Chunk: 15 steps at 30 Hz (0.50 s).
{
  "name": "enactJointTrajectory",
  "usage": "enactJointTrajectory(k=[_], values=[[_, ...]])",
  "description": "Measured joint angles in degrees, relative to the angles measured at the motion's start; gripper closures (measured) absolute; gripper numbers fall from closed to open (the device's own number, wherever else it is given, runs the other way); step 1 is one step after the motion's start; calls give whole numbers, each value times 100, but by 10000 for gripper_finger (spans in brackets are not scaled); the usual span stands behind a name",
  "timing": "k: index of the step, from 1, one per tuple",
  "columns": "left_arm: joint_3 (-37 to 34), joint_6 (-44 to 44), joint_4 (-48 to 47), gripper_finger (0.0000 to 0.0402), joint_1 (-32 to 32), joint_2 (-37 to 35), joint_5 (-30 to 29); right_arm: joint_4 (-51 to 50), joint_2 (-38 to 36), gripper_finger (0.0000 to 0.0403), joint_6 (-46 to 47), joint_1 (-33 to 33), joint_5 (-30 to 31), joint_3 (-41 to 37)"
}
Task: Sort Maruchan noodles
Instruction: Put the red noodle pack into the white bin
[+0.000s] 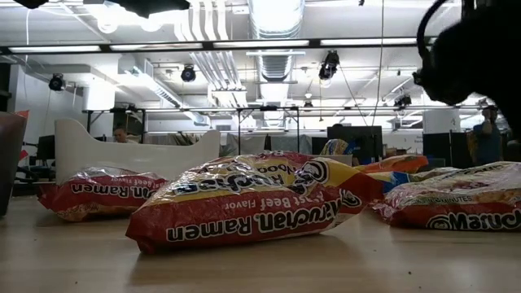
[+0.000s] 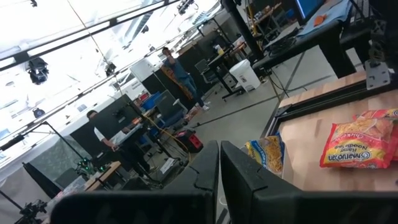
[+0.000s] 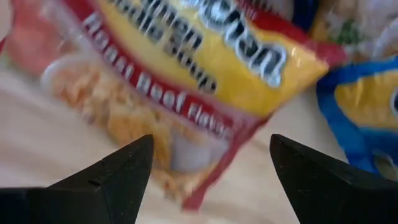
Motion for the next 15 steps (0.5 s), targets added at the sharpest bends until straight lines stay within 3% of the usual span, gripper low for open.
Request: enactJointTrajectory(k=[10,15], values=[[0,-82,2,402,0,0,0,308,113,115,-75,-17,1474,-49],[0,-83,0,402,0,0,0,380,113,151,-228,-75,1951,-61]])
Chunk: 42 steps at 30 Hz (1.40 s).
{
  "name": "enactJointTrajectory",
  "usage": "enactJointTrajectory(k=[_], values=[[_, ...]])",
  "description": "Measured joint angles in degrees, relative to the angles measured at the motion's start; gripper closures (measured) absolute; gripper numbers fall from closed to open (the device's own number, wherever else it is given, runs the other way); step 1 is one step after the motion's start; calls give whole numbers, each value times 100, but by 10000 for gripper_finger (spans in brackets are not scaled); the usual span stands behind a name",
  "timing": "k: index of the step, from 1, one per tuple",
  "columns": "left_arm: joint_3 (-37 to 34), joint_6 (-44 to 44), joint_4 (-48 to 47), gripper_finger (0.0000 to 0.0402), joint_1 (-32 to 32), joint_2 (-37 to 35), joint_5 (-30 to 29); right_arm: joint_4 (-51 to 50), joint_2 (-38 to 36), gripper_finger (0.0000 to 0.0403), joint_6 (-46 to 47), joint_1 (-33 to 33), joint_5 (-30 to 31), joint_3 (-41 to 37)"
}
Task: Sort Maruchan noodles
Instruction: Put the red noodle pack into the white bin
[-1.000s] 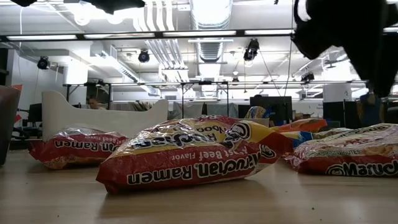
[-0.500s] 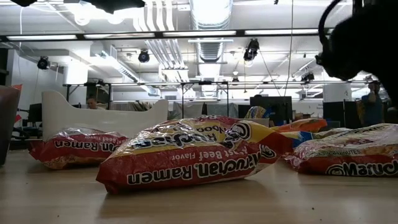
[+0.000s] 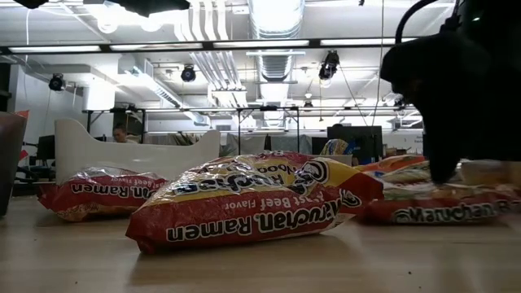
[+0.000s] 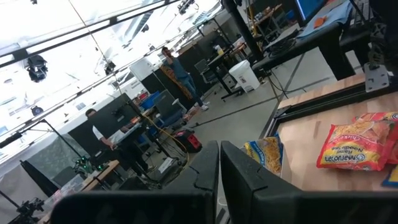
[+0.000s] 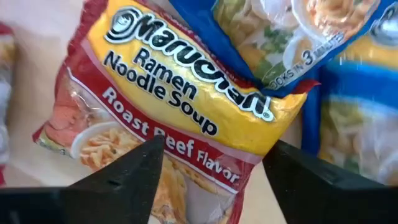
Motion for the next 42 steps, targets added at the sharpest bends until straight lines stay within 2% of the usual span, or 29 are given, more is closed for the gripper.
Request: enactJointTrajectory(k=[7,15,16,24,27,30,33,38,42], values=[[0,1,0,402,0,0,0,255,0,235,-412,-122,335,-11],[0,1,0,402,0,0,0,272,-36,377,-917,-209,383,-13],[0,-1,2,402,0,0,0,272,-71,385,-960,-209,387,-13],[0,1,60,402,0,0,0,370,-745,394,-1355,-209,998,-17],[1,6,154,402,0,-12,0,977,-1014,394,-1918,-247,1302,-17],[1,62,183,402,0,-71,-76,1965,-1145,394,-2733,-420,1313,-17],[1,71,203,402,-2,-172,-333,2807,-1154,395,-3335,-674,1242,-15],[-2,-6,171,402,-3,-314,-501,3491,-1156,395,-4080,-1133,1097,-15],[-35,-21,92,402,-20,-341,-500,3392,-1163,395,-4196,-1637,102,-15]])
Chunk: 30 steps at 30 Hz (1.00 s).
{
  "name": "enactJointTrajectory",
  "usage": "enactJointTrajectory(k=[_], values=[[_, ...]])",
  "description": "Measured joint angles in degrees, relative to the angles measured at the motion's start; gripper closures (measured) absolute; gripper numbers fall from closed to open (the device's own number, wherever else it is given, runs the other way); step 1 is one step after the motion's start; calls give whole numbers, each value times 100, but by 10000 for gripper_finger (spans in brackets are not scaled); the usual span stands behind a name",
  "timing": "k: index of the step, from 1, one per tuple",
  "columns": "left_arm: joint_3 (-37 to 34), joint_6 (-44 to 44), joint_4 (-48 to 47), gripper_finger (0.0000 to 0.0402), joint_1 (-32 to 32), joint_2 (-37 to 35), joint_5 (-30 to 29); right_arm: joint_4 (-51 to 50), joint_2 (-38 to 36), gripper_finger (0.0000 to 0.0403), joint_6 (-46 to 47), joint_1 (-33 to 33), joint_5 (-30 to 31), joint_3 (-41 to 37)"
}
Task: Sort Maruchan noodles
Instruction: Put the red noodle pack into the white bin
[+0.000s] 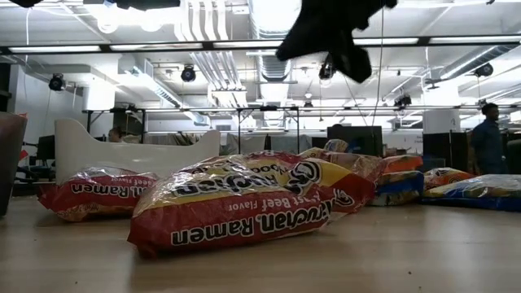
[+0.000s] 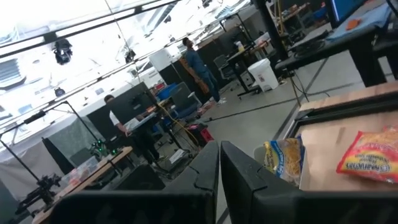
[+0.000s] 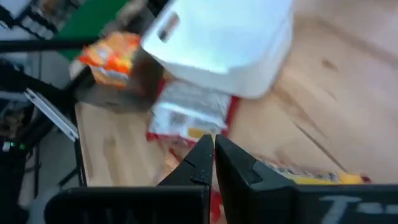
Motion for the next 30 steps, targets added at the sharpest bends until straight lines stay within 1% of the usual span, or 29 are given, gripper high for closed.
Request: enactJointTrajectory(k=[3,6,8,10,13,17,22,26,28,30], values=[[0,0,-34,402,0,1,0,-442,8,390,96,-278,-675,0],[0,0,-58,402,0,7,2,-1160,11,368,160,-456,-798,0],[0,-2,-63,402,0,7,1,-1631,13,340,113,-556,-814,0],[-2,-4,-78,402,0,9,0,-2073,11,304,140,-649,-880,0],[-4,-4,-94,402,0,22,0,-2373,18,244,256,-723,-1044,0],[-7,-4,-96,402,0,22,0,-2361,227,172,76,-724,-1092,0],[-8,-31,-96,402,0,28,2,-2099,726,107,-319,-720,-1140,-7],[-9,-69,-96,402,0,28,2,-1474,1161,79,-659,-720,-1507,-4],[-9,-87,-96,402,0,29,2,-1145,1344,73,-720,-720,-1712,4],[-9,-90,-96,402,0,39,2,-890,1504,72,-718,-720,-1776,9]])
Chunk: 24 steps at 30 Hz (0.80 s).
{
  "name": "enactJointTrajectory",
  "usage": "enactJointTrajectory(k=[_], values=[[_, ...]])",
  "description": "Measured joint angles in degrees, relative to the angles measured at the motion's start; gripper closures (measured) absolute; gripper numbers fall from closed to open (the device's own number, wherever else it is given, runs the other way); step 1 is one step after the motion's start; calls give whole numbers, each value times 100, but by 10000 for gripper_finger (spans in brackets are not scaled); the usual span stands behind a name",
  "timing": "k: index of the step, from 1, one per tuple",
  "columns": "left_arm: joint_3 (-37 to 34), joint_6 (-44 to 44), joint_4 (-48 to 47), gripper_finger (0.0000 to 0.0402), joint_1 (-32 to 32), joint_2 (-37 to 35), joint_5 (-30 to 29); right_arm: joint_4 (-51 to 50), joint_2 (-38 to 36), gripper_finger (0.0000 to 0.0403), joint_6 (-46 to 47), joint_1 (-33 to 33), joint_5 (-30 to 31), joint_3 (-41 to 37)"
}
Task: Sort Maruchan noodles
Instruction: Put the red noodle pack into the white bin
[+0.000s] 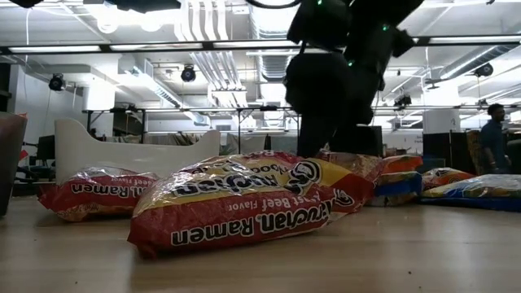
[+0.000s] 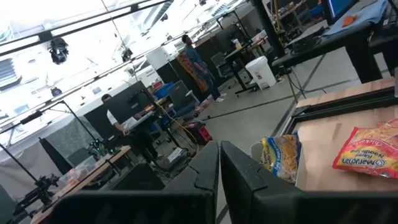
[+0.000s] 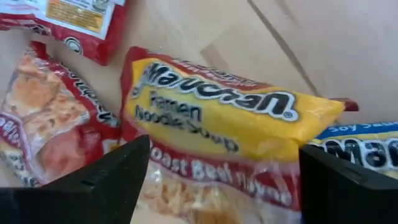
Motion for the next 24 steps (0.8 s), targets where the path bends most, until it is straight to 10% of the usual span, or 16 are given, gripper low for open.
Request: enactJointTrajectory(k=[8,19,24], values=[[-4,-2,-8,402,0,59,0,190,424,113,268,-27,208,28],[2,-24,2,402,0,66,0,148,52,361,58,-37,243,7],[32,-70,3,402,-13,56,0,110,-377,384,-47,-40,576,4]])
